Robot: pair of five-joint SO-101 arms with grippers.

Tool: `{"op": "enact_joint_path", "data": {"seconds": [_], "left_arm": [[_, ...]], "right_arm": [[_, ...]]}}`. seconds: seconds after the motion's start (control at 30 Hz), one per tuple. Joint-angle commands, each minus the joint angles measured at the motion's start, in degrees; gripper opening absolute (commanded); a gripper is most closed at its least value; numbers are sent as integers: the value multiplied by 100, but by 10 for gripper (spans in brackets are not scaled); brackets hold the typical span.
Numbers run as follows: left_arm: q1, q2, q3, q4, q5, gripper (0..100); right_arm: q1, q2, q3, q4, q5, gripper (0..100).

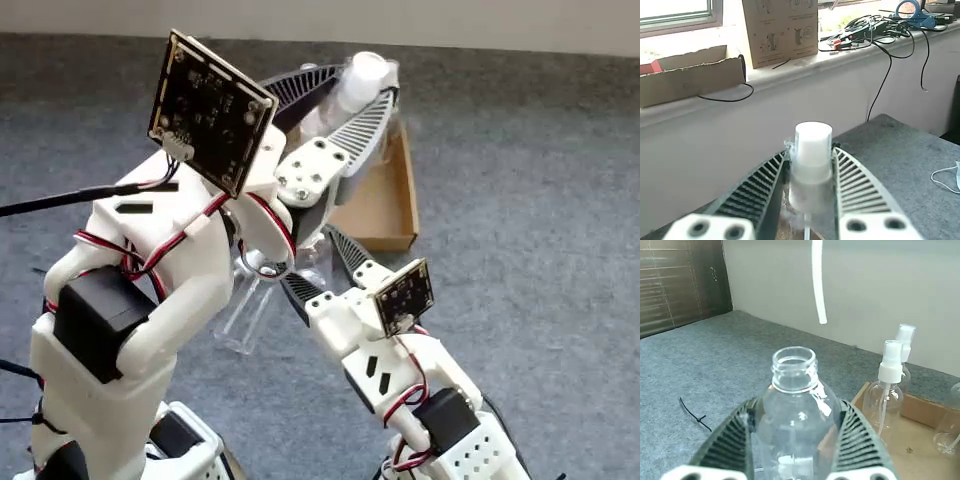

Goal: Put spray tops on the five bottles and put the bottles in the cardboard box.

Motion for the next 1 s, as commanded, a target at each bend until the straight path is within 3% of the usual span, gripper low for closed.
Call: {"op": "enact_joint_path", "data": {"seconds": [0.0, 0.3, 0.8, 0.97], "left_arm": [[-66, 13, -242, 9, 44, 38], [-57, 13, -207, 545, 70, 38], [84, 13, 919, 598, 70, 38], [84, 13, 690, 316, 35, 38]], "right_arm": [[57, 75, -31, 13, 62, 4], [57, 171, -31, 13, 62, 4], [57, 145, -40, 13, 62, 4], [57, 145, -40, 13, 62, 4]]}}
